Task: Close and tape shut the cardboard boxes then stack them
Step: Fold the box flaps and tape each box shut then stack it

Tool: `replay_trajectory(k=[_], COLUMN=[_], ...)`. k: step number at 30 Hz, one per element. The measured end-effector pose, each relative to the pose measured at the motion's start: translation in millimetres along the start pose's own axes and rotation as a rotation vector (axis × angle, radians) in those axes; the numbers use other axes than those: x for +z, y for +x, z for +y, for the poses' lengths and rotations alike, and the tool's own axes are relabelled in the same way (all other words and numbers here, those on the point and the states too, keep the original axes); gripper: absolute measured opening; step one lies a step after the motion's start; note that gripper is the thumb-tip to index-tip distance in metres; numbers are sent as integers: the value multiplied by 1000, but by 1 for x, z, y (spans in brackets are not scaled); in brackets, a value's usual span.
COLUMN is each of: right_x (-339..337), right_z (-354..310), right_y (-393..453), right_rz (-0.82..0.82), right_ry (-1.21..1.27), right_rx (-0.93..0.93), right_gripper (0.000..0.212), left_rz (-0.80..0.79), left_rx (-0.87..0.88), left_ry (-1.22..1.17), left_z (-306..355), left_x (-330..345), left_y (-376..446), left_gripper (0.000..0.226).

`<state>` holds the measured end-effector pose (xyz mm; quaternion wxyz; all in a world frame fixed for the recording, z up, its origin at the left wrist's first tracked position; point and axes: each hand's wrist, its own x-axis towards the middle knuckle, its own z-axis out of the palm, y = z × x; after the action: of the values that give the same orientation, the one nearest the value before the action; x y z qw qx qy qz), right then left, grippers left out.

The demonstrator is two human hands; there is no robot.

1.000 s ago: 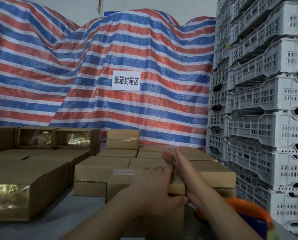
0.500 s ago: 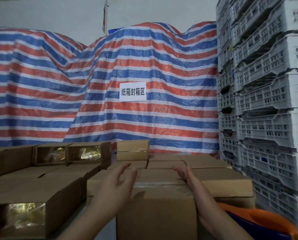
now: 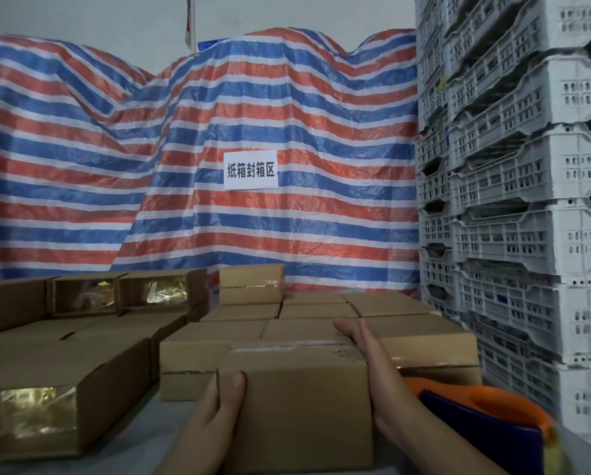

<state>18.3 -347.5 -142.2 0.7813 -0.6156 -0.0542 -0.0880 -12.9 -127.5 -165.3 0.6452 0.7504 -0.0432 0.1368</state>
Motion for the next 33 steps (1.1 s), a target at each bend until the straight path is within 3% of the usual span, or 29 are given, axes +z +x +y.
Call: replay_trajectory(k=[13,17,19,21,26,30,33], right_x=[9,10,7,0,-5,8,17], right_z=[0,12,17,21,17,4,-32], right_y=[-20,-33,-39,-43,-64,-68,-54], right_rz=[114,210,208,177,-119,-9,93], right_ry=[7,3,-28,-77,-433,-509,-448], right_rx=[55,220,203,178,-8,-216,-323], right_gripper=[45,112,143,160,124,94,51], left_rz=[-77,-120,-107,-106,-98,-39,-36], left_rx=[55,52,51,40,6,-39,59], left_ry=[39,34,42,43,27,-66,-80], left_z=[-3,-6,-6,-5,-1,12,46], left_x=[-5,-7,-8,-8,-10,-9,-10], left_y=[-6,-6,-4,-3,-6,-3,9], left_gripper=[39,48,49,52,71,47,45])
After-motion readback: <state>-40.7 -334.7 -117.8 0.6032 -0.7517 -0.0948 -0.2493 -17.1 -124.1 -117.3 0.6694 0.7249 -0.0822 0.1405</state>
